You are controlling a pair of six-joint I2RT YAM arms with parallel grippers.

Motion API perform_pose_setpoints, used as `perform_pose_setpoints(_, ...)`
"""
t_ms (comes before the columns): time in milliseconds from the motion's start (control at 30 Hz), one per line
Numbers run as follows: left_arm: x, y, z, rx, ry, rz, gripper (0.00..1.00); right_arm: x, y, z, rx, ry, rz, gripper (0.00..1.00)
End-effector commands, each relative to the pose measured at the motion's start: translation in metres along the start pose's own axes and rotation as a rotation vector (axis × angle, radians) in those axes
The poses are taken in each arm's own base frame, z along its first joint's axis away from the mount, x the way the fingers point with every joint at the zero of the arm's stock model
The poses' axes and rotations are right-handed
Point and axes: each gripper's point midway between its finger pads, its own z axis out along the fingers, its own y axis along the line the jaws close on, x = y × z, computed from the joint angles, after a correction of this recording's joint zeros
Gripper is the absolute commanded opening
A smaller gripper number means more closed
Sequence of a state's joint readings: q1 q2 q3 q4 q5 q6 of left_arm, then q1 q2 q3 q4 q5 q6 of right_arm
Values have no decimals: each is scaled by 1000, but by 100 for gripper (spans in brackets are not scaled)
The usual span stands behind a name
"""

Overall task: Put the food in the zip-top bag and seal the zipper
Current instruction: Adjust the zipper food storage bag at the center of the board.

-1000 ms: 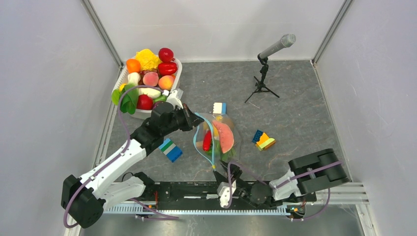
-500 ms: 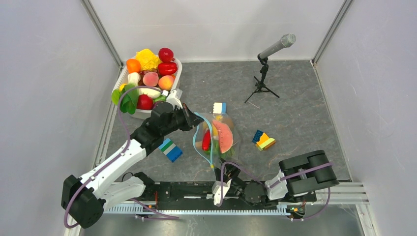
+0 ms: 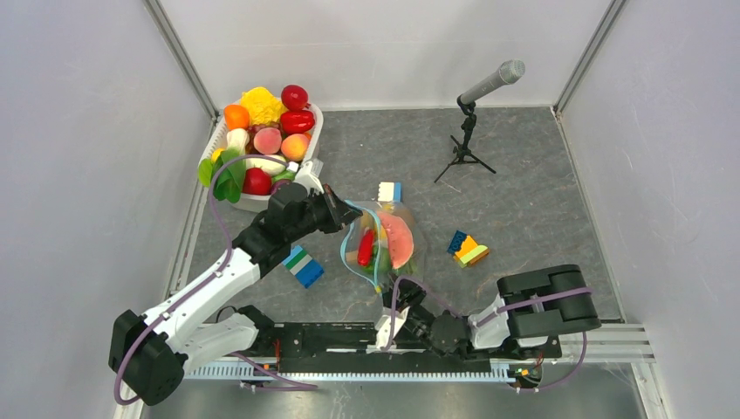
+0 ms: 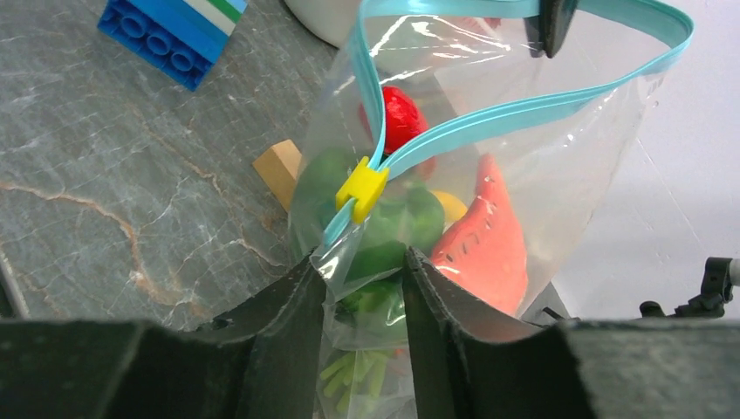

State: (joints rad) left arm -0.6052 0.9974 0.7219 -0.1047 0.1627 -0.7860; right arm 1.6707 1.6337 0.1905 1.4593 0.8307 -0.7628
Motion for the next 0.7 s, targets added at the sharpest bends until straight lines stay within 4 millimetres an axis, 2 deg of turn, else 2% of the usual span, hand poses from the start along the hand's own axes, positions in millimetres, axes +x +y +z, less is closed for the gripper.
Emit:
perform_pose_setpoints(0, -13, -16, -3, 63, -50, -27, 2, -58, -82, -4, 275, -260, 417, 38)
perform_pose_setpoints(133, -15, -16, -3, 63, -59, -33, 2, -58, -84, -4, 256, -267, 429, 25)
perform_pose_setpoints(300, -26, -16, -3, 49, -93, -40, 2, -52, -91, -15, 255, -276, 493, 10)
perform_pose_setpoints(367, -30, -16, -3, 45, -105, -44, 2, -49, -95, -19, 262, -274, 516, 1)
perform_pose_setpoints(667, -37, -20, -4, 61, -131, -93, 2, -51, -98, -23, 237, -297, 586, 0)
